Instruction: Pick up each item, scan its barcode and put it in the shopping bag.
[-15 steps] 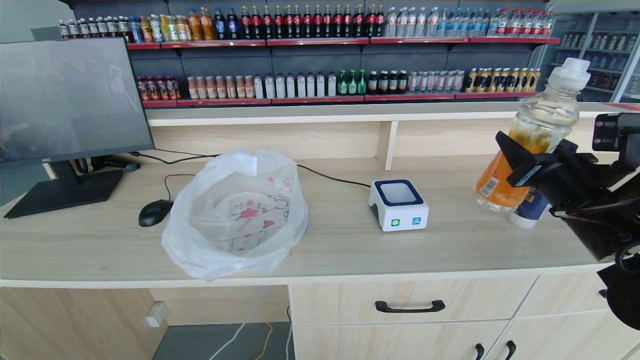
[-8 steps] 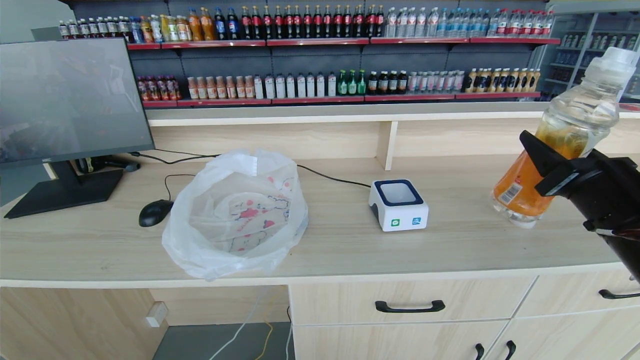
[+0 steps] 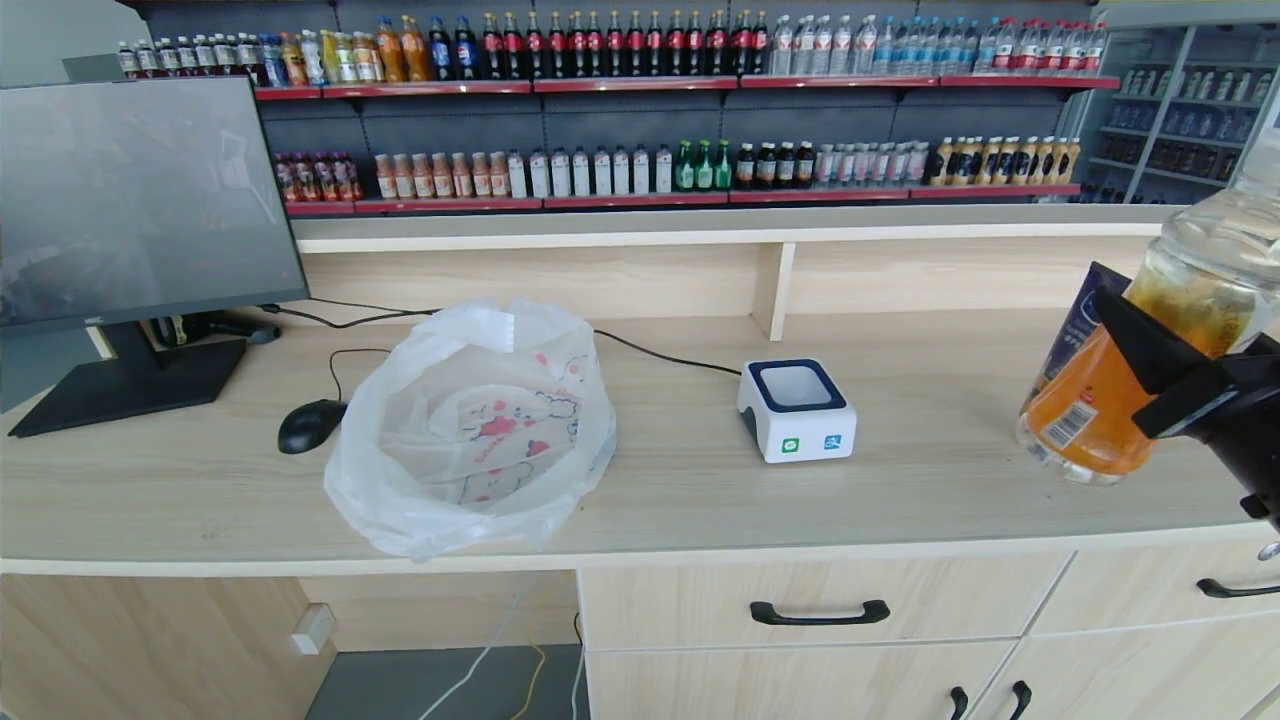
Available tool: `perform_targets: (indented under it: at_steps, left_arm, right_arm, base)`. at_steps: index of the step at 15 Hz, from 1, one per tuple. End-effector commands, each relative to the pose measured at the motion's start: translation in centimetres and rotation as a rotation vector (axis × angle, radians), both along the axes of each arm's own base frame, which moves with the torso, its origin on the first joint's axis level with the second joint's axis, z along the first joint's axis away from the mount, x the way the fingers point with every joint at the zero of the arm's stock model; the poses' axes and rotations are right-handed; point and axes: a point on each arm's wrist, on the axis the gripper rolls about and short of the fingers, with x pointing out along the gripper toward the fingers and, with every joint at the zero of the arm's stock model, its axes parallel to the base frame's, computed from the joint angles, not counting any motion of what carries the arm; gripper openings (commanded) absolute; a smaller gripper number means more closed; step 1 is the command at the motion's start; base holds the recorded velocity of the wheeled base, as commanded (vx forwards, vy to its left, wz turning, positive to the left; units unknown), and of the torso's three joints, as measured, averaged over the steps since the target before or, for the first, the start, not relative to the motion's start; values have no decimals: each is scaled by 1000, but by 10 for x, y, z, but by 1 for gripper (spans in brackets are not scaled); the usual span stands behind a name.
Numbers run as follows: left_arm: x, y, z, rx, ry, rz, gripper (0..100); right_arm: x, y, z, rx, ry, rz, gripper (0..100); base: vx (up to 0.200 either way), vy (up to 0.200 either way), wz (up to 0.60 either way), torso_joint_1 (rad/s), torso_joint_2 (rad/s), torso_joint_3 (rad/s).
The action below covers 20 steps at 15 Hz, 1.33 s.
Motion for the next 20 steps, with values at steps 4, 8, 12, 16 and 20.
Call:
perform_targets:
  at_steps: [4,8,12,16,20]
  left_arm:
    - [0,0,0,0,0,0,100]
    - [0,0,0,0,0,0,100]
    - [0,0,0,0,0,0,100]
    - [0,0,0,0,0,0,100]
    - [0,0,0,0,0,0,100]
  right_arm:
    - [-25,-4,-3,5,-5,3,0]
    - [-36,-2,-5,5,-12,27,0]
    - [-49,4,-21,-10,48,104,0]
    - [-43,37,-24,41,107,324,0]
    - [-31,57,-16,140,125,490,0]
  base:
    - [0,0,0,0,0,0]
    - [0,0,0,0,0,0]
    - [0,0,0,0,0,0]
    - [0,0,0,0,0,0]
    - [0,0,0,0,0,0]
